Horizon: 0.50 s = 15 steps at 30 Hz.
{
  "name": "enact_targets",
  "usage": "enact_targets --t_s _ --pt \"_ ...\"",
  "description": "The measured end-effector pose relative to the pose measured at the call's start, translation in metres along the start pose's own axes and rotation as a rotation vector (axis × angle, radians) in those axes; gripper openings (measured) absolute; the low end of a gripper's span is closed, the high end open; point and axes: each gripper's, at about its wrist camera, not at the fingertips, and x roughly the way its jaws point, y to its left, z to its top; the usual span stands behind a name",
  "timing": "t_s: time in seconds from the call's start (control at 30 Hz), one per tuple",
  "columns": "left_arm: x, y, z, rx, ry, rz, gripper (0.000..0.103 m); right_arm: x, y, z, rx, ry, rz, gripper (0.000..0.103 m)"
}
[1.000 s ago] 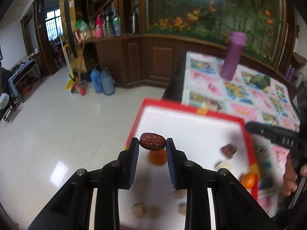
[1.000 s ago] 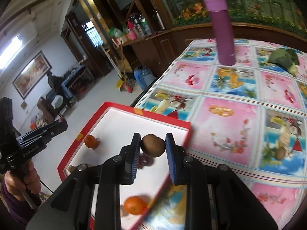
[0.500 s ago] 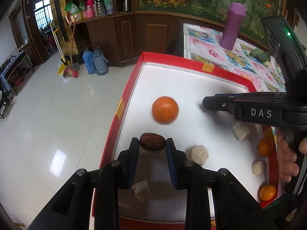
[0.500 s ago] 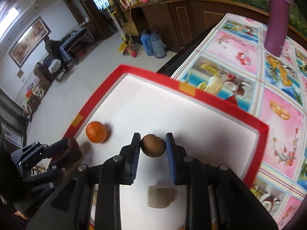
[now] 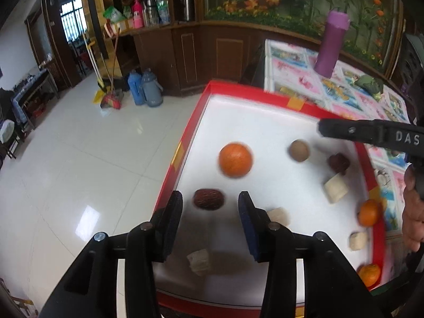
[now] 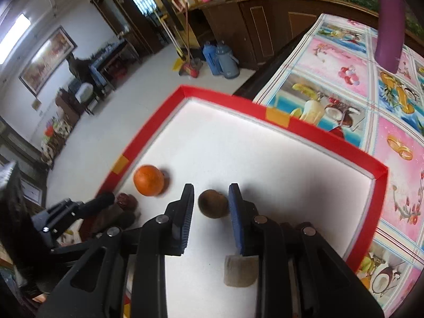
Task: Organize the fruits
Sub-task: 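Carry the date and brown fruit over the white tray and open both tools, then move both open tools back toward the fruit pile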
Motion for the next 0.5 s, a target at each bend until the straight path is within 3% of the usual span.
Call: enact_targets --t_s 0.2,0.5 --pt "-0.027 -0.047 0.011 0.082 -0.071 -0.068 0.048 -0.069 -0.051 -0.011 0.078 -0.151 -0.008 0.029" --pt "-0.03 -0.181 0.024 0.254 -0.092 -0.237 0.05 -0.171 -0.188 -0.067 0.306 -0.298 -0.187 0.03"
